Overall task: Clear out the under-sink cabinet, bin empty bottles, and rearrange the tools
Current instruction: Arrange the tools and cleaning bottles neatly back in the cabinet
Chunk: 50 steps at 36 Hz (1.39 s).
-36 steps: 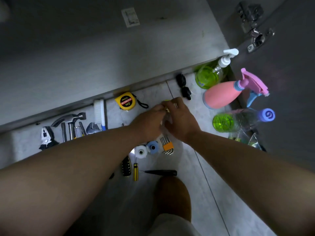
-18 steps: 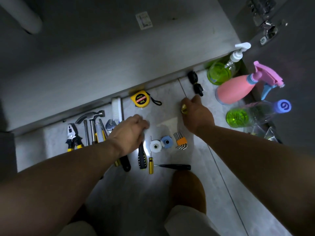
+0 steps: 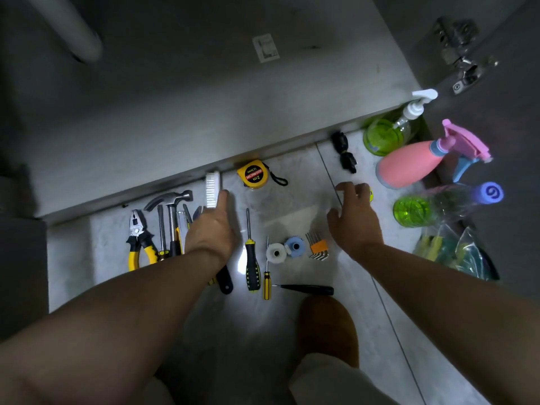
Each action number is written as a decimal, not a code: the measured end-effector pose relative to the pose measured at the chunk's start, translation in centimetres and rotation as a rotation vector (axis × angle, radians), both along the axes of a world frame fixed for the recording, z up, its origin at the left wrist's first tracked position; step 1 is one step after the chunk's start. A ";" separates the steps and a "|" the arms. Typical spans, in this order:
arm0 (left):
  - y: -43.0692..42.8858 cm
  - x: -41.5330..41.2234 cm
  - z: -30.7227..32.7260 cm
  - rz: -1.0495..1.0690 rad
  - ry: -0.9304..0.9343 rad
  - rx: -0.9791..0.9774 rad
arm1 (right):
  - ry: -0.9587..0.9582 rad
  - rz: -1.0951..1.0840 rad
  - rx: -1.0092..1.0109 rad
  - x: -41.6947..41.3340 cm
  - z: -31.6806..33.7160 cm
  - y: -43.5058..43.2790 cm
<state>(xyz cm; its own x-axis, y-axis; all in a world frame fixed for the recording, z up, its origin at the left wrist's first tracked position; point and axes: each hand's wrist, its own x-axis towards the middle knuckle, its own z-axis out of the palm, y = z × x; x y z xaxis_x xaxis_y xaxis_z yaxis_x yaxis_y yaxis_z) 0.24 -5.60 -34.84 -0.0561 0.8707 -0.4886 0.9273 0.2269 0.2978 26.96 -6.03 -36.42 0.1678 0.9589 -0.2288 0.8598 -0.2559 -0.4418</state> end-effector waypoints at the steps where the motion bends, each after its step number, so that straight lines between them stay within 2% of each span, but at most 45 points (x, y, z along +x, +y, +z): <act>1: 0.1 0.0 -0.1 0.036 -0.013 -0.003 | 0.030 0.031 -0.006 -0.7 0.2 -0.3; 3: 0.1 -0.3 -0.3 0.129 -0.059 -0.007 | 0.116 0.088 -0.022 -1.9 0.6 -1.0; 6: 0.2 -0.6 0.3 0.320 -0.226 -0.022 | 0.246 0.134 -0.091 -3.6 1.4 -1.7; 9: 0.5 -0.4 2.0 0.531 -0.393 -0.084 | 0.417 0.116 -0.313 -5.3 2.9 -1.8; 11: 0.6 0.2 3.4 0.644 -0.539 -0.139 | 0.597 0.048 -0.482 -6.3 4.1 -1.7; 14: 0.3 1.5 6.1 0.701 -0.756 -0.197 | 0.797 -0.032 -0.613 -7.4 6.7 -1.5; 18: 0.3 3.5 10.1 0.618 -0.884 -0.233 | 0.805 0.007 -0.499 -7.9 10.8 -0.6; 22: 1.4 4.0 14.7 0.457 -0.808 -0.259 | 0.735 0.059 -0.497 -7.4 15.1 0.1; 29: 2.3 3.5 22.1 -0.132 -0.388 -0.354 | 0.721 0.058 -0.515 -6.4 19.6 -0.3; 32: 2.2 3.5 23.4 -0.225 -0.320 -0.358 | 0.700 0.008 -0.513 -5.2 20.0 -0.9; 37: 2.0 5.3 22.8 -0.318 -0.229 -0.413 | 0.555 -0.066 -0.500 -1.1 18.2 -3.4; 40: 2.5 7.3 21.4 -0.414 -0.157 -0.439 | 0.326 -0.043 -0.467 2.2 16.1 -4.9; 44: 3.1 10.0 19.3 -0.583 -0.031 -0.368 | 0.070 -0.015 -0.492 6.2 13.2 -6.7; 47: 3.0 11.4 17.2 -0.563 -0.100 -0.355 | -0.031 -0.024 -0.505 7.9 10.8 -7.7; 50: 2.7 12.0 14.9 -0.544 -0.169 -0.433 | -0.107 -0.018 -0.513 8.5 8.8 -8.0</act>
<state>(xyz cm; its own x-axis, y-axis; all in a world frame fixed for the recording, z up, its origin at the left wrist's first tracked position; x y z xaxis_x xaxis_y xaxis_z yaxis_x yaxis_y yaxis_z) 12.24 -2.89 -19.94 0.4382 0.4791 -0.7606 0.8917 -0.1246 0.4352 35.44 -14.04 -27.65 0.2312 0.7250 -0.6488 0.8869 -0.4312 -0.1658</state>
